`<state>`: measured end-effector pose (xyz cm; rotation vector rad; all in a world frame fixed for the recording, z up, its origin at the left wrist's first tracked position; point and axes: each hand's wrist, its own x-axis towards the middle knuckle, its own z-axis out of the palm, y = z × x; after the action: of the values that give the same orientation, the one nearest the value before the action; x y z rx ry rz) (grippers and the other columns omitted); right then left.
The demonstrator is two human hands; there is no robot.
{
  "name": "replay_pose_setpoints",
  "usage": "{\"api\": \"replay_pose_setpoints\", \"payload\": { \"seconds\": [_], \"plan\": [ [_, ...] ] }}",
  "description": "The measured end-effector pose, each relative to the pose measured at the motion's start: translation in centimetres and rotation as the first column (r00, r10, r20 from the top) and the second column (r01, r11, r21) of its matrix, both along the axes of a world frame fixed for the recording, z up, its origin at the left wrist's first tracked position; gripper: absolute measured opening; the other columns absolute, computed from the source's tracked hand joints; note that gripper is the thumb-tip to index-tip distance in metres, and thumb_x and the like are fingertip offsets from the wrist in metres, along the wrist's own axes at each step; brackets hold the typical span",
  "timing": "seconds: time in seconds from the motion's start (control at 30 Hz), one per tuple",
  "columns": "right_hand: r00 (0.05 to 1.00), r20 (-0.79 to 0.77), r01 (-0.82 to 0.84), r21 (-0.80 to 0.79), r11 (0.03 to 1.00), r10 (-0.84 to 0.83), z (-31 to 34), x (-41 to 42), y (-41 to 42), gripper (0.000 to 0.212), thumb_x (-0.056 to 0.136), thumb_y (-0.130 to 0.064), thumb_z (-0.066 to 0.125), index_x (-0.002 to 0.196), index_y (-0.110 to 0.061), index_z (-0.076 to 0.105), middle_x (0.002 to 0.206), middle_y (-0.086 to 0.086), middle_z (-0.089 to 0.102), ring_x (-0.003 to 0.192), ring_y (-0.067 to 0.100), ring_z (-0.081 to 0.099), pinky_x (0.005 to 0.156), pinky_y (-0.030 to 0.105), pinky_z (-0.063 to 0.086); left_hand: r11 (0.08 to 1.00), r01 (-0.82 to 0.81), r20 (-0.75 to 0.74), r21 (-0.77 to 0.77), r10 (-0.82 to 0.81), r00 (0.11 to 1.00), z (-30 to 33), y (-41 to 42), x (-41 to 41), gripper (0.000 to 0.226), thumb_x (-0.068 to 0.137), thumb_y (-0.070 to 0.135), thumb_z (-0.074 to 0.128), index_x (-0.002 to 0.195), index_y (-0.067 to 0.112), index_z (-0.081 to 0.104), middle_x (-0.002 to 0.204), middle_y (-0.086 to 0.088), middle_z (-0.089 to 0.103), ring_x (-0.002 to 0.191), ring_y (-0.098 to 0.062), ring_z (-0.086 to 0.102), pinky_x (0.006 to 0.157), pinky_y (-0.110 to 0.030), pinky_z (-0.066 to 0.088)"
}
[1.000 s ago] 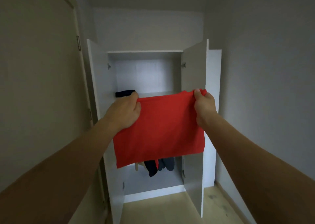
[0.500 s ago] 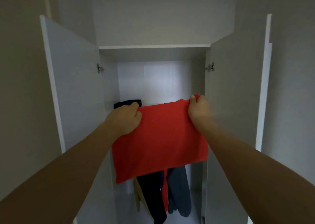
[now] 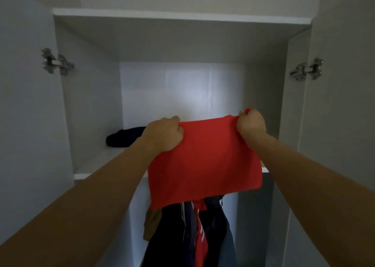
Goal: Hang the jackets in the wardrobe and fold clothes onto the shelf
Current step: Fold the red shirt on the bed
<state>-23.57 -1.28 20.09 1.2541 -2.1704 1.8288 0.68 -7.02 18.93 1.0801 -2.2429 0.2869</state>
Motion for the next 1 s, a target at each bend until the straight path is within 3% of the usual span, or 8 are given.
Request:
{"api": "replay_pose_setpoints", "payload": {
  "seconds": [0.23, 0.33, 0.43, 0.5, 0.57, 0.63, 0.7, 1.0],
  "plan": [
    [0.975, 0.219, -0.019, -0.061, 0.998, 0.032, 0.4, -7.0, -16.2, 0.037, 0.101, -0.022, 0.042, 0.129, -0.001, 0.053, 0.126, 0.018, 0.059, 0.113, 0.035, 0.058, 0.09, 0.034, 0.045, 0.988, -0.072, 0.098, -0.137, 0.085, 0.992, 1.6, -16.3, -7.9, 0.02, 0.099, 0.024, 0.037, 0.103, 0.009, 0.049, 0.098, -0.014, 0.065, 0.076, -0.029, 0.051, 0.07, -0.034, 0.031],
    [0.934, 0.343, -0.091, -0.059, 0.994, 0.106, -0.3, -8.5, -23.4, 0.035, 0.102, -0.022, 0.042, 0.125, 0.002, 0.052, 0.123, 0.019, 0.06, 0.111, 0.035, 0.058, 0.092, 0.037, 0.047, 0.945, -0.206, 0.224, -0.256, 0.265, 0.938, 1.0, -22.4, -9.9, 0.026, 0.099, 0.024, 0.036, 0.113, 0.009, 0.051, 0.105, -0.013, 0.064, 0.094, -0.032, 0.056, 0.085, -0.039, 0.034],
    [0.918, 0.376, -0.133, 0.002, 0.991, 0.123, -1.1, -9.3, -29.4, 0.038, 0.103, -0.025, 0.042, 0.126, 0.004, 0.048, 0.127, 0.021, 0.057, 0.116, 0.035, 0.055, 0.096, 0.039, 0.045, 0.919, -0.34, 0.28, -0.199, 0.386, 0.879, -0.4, -27.6, -11.8, 0.028, 0.099, 0.024, 0.034, 0.121, 0.011, 0.046, 0.12, -0.009, 0.058, 0.111, -0.03, 0.048, 0.1, -0.045, 0.029],
    [0.967, 0.252, -0.071, 0.149, 0.986, 0.031, -2.5, -9.3, -32.1, 0.05, 0.101, -0.036, 0.042, 0.136, -0.001, 0.039, 0.137, 0.021, 0.047, 0.124, 0.037, 0.048, 0.102, 0.044, 0.04, 0.9, -0.418, 0.257, -0.124, 0.436, 0.862, -2.3, -30.1, -12.7, 0.04, 0.1, 0.028, 0.034, 0.135, 0.011, 0.036, 0.138, -0.009, 0.045, 0.126, -0.032, 0.038, 0.11, -0.052, 0.02],
    [0.994, -0.087, -0.02, 0.39, 0.921, 0.058, -4.9, -8.8, -33.3, 0.067, 0.098, -0.049, 0.038, 0.15, -0.01, 0.021, 0.154, 0.019, 0.023, 0.138, 0.037, 0.028, 0.112, 0.053, 0.023, 0.888, -0.439, 0.215, 0.136, 0.406, 0.888, -5.4, -31.8, -13.1, 0.053, 0.101, 0.038, 0.032, 0.147, 0.013, 0.026, 0.152, -0.008, 0.028, 0.139, -0.031, 0.025, 0.116, -0.053, 0.013],
    [0.893, -0.315, -0.034, 0.664, 0.747, 0.321, -8.0, -8.2, -34.4, 0.072, 0.096, -0.06, 0.028, 0.154, -0.022, 0.011, 0.162, 0.011, 0.004, 0.146, 0.035, 0.011, 0.112, 0.062, 0.003, 0.861, -0.376, 0.304, 0.342, 0.278, 0.911, -9.2, -33.2, -12.9, 0.058, 0.102, 0.048, 0.025, 0.152, 0.02, 0.022, 0.16, -0.006, 0.018, 0.147, -0.029, 0.016, 0.119, -0.051, 0.01],
    [0.808, -0.324, 0.006, 0.84, 0.543, 0.492, -10.3, -8.1, -35.4, 0.072, 0.094, -0.067, 0.019, 0.155, -0.028, 0.012, 0.162, 0.009, 0.006, 0.147, 0.036, 0.01, 0.11, 0.068, -0.001, 0.809, -0.358, 0.363, 0.466, 0.194, 0.911, -11.8, -34.3, -12.5, 0.062, 0.102, 0.055, 0.019, 0.156, 0.025, 0.015, 0.164, -0.001, 0.01, 0.15, -0.023, 0.01, 0.121, -0.048, 0.006],
    [0.743, -0.44, 0.141, 0.84, 0.524, 0.505, -11.7, -9.1, -43.8, 0.071, 0.095, -0.064, 0.014, 0.155, -0.027, 0.01, 0.161, 0.016, 0.012, 0.146, 0.039, 0.013, 0.113, 0.063, -0.008, 0.754, -0.359, 0.309, 0.551, 0.216, 0.926, -12.6, -42.3, -13.4, 0.068, 0.098, 0.061, 0.018, 0.157, 0.03, 0.004, 0.165, -0.001, -0.001, 0.151, -0.025, 0.0, 0.12, -0.045, 0.0]
  ]
}}
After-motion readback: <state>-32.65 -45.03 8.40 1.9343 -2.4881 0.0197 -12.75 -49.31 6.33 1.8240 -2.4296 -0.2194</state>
